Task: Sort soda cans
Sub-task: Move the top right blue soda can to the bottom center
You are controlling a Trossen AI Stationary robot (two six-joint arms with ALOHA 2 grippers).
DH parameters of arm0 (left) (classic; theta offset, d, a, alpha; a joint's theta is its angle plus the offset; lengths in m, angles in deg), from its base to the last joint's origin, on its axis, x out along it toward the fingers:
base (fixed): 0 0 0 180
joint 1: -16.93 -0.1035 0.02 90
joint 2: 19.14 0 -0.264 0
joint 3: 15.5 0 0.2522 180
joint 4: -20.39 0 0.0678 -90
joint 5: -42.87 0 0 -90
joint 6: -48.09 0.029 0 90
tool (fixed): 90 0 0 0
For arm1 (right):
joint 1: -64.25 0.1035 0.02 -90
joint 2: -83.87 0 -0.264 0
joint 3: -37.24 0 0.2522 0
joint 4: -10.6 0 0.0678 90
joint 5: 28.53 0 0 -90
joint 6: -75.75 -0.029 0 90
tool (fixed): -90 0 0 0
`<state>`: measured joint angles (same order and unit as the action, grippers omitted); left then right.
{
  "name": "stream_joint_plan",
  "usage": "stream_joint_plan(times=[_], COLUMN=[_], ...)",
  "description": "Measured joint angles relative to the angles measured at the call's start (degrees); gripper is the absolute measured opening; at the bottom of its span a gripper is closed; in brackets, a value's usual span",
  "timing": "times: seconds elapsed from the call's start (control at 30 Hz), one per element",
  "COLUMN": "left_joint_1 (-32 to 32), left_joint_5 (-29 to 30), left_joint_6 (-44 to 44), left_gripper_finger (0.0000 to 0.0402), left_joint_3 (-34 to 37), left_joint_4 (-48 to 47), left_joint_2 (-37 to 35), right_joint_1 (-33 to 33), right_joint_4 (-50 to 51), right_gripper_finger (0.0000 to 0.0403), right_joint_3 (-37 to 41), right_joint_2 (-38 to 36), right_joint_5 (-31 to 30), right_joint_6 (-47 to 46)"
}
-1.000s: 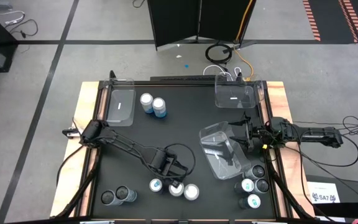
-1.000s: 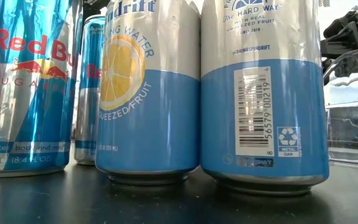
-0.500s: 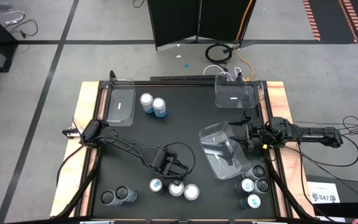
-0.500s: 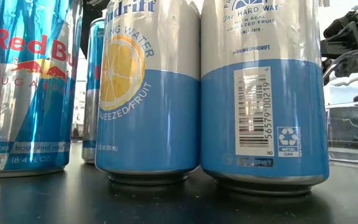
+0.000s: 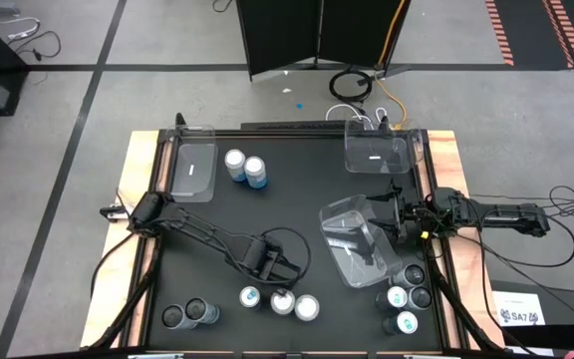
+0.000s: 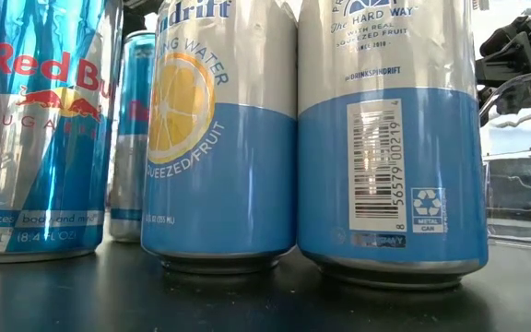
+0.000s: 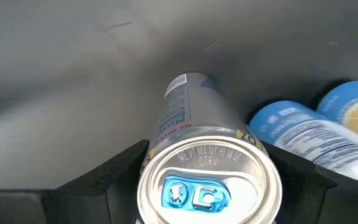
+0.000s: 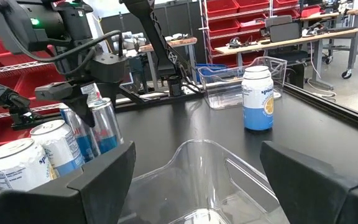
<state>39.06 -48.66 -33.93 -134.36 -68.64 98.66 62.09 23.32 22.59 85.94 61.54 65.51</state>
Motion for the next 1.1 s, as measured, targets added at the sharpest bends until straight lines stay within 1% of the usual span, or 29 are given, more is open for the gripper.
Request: stream_joint_plan(times=[0.13,0.23,0.4,0.67,1.1], left_joint_1=[0.0,0.0,0.0,0.0,0.0], left_joint_5=[0.03,0.05,0.09,0.16,0.27], left_joint_6=[0.1,0.24,0.24,-0.11,-0.13], left_gripper_finger=[0.028,0.028,0.028,0.028,0.028], left_joint_3=[0.0,0.0,0.0,0.0,0.0], left_joint_4=[1.59,0.1,0.5,2.81,2.21], left_joint_2=[0.0,0.0,0.0,0.0,0.0], right_joint_1=[0.01,0.01,0.0,0.0,-0.01], right_joint_4=[0.0,0.0,0.0,0.0,0.0], right_gripper_finger=[0.0338,0.0338,0.0338,0.0338,0.0338], right_joint_3=[-0.02,-0.02,-0.01,-0.01,-0.02], right_joint_2=[0.0,0.0,-0.01,0.0,0.0], right_joint_5=[0.01,0.01,0.01,0.01,0.01], right_joint_6=[0.02,0.01,0.01,0.0,0.0])
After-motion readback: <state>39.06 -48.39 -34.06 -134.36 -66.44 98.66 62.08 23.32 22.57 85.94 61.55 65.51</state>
